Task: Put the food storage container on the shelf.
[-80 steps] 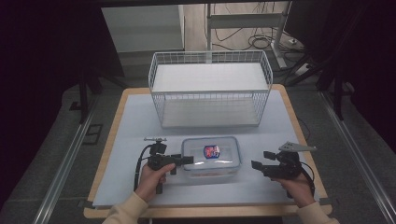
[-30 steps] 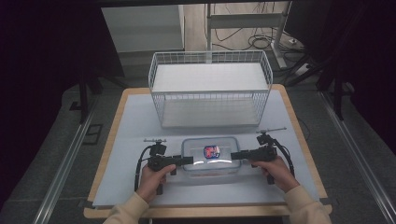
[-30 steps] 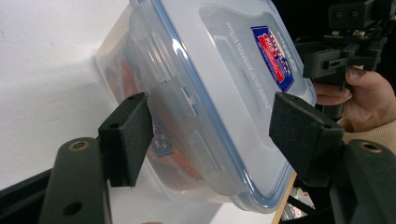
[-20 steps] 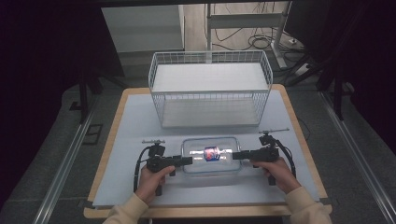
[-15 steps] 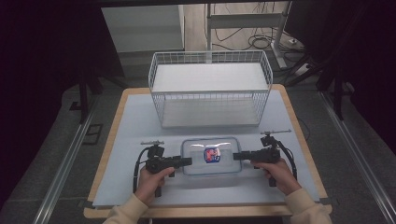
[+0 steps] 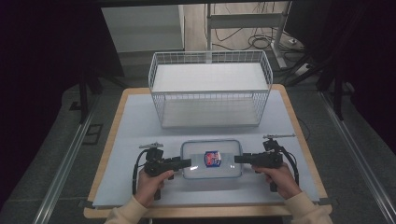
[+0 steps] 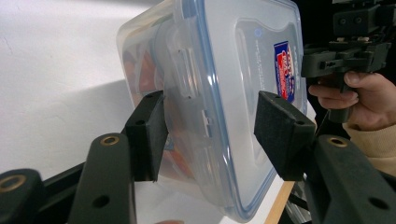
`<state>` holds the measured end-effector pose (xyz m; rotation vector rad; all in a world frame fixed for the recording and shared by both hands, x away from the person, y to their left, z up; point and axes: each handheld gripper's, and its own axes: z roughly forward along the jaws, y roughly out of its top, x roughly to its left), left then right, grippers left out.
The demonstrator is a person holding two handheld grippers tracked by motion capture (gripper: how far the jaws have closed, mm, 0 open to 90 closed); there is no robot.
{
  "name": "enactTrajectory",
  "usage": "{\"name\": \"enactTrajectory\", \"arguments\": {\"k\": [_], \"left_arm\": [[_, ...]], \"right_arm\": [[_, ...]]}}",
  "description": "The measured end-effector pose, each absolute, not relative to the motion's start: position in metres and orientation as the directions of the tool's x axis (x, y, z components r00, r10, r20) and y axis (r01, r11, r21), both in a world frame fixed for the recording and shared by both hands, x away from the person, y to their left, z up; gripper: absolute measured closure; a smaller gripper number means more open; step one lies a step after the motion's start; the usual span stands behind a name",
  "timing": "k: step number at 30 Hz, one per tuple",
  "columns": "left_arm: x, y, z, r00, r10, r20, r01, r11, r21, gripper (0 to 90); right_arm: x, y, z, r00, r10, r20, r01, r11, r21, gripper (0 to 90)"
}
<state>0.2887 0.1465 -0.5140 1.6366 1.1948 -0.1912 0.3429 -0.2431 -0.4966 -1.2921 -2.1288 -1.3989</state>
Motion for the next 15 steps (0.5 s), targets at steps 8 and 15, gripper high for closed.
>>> {"name": "enactTrajectory", "arguments": {"k": [8, 15], "left_arm": [[0.2856, 0.1457, -0.5101, 0.507, 0.621, -0.597, 0.74, 0.04, 0.671, 46.4], [0.2848, 0.1465, -0.5083, 0.512, 0.63, -0.583, 0.732, 0.035, 0.68, 46.4]], "right_arm": [[0.3372, -0.2415, -0.4924, -0.581, 0.533, 0.615, 0.772, 0.121, 0.624, 51.0], [0.3336, -0.2387, -0.488, -0.605, 0.542, 0.584, 0.748, 0.135, 0.649, 51.3]]}}
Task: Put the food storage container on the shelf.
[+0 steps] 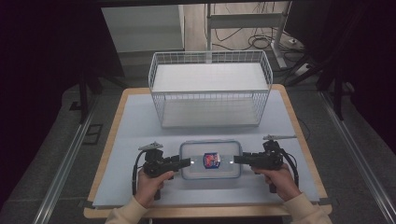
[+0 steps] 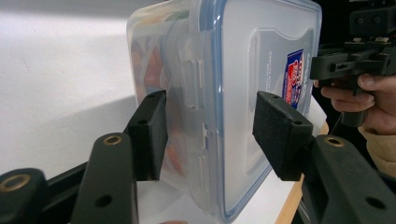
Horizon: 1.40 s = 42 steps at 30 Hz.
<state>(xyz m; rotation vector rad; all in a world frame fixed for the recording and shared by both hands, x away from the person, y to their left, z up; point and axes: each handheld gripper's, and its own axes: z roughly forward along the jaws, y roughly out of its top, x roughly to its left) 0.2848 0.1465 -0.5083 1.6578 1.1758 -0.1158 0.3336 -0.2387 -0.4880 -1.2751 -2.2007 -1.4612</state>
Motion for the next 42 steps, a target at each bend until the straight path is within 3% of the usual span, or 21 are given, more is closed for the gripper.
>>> {"name": "enactTrajectory", "arguments": {"k": [25, 42], "left_arm": [[0.291, 0.154, -0.484, 0.541, 0.636, -0.55, 0.686, 0.045, 0.726, 46.5], [0.303, 0.159, -0.439, 0.573, 0.646, -0.505, 0.635, 0.039, 0.771, 46.6]], "right_arm": [[0.339, -0.233, -0.467, -0.643, 0.521, 0.561, 0.7, 0.104, 0.706, 52.0], [0.351, -0.228, -0.427, -0.674, 0.512, 0.532, 0.653, 0.076, 0.753, 52.0]]}}
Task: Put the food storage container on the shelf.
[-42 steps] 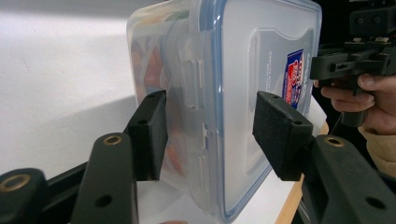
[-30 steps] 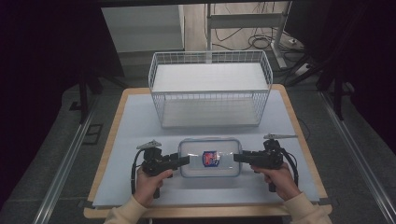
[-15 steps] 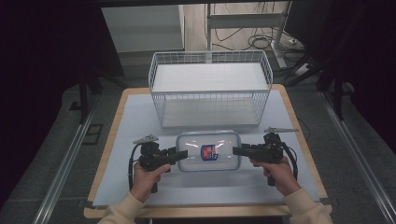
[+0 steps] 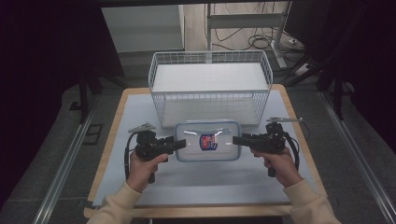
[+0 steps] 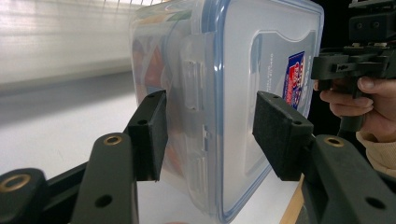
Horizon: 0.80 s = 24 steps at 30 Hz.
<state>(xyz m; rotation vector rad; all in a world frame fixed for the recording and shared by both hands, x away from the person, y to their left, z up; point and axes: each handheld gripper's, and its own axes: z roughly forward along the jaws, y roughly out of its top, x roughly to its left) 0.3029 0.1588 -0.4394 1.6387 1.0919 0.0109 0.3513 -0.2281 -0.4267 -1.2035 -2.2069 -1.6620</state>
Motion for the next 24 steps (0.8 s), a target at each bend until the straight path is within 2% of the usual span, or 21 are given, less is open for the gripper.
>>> {"name": "enactTrajectory", "arguments": {"k": [14, 24], "left_arm": [[0.314, 0.16, -0.418, 0.587, 0.631, -0.508, 0.627, 0.043, 0.778, 47.3], [0.329, 0.161, -0.385, 0.607, 0.638, -0.473, 0.597, 0.026, 0.801, 47.2]], "right_arm": [[0.36, -0.229, -0.402, -0.686, 0.509, 0.519, 0.633, 0.066, 0.772, 52.3], [0.37, -0.228, -0.378, -0.696, 0.507, 0.509, 0.611, 0.044, 0.791, 52.3]]}}
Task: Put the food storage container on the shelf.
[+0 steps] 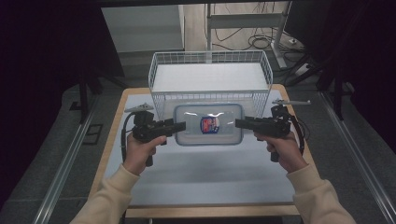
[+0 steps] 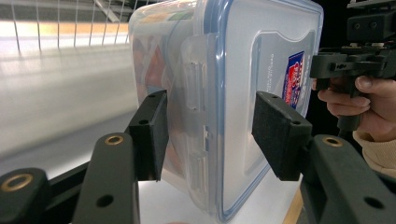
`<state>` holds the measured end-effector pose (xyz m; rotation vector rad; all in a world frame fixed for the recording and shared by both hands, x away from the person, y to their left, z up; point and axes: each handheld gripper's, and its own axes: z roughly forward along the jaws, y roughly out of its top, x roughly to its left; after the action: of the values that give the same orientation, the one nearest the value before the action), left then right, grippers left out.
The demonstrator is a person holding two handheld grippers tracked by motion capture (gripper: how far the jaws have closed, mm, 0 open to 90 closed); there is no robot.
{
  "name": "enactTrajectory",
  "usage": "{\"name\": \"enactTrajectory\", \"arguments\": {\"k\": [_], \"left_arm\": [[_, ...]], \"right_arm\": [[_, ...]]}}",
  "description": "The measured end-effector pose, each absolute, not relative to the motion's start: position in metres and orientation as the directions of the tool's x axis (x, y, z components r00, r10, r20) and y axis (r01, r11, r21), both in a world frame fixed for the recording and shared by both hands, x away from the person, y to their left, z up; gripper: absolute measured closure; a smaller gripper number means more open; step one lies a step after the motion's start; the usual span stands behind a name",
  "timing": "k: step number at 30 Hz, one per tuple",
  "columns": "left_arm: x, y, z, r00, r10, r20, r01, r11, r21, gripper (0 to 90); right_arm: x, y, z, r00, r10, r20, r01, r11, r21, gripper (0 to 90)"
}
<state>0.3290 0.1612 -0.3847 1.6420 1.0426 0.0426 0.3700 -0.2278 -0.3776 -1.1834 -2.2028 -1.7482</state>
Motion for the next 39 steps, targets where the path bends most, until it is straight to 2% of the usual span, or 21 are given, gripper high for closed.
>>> {"name": "enactTrajectory", "arguments": {"k": [9, 25, 39], "left_arm": [[0.346, 0.166, -0.355, 0.624, 0.641, -0.447, 0.571, 0.017, 0.821, 47.2], [0.371, 0.17, -0.326, 0.625, 0.641, -0.445, 0.565, 0.022, 0.825, 47.1], [0.4, 0.171, -0.31, 0.622, 0.646, -0.443, 0.566, 0.021, 0.824, 47.2]], "right_arm": [[0.384, -0.224, -0.351, -0.708, 0.506, 0.492, 0.586, 0.032, 0.81, 52.2], [0.41, -0.218, -0.317, -0.716, 0.513, 0.474, 0.569, 0.035, 0.822, 52.1], [0.44, -0.216, -0.304, -0.708, 0.51, 0.488, 0.581, 0.026, 0.814, 51.8]]}}
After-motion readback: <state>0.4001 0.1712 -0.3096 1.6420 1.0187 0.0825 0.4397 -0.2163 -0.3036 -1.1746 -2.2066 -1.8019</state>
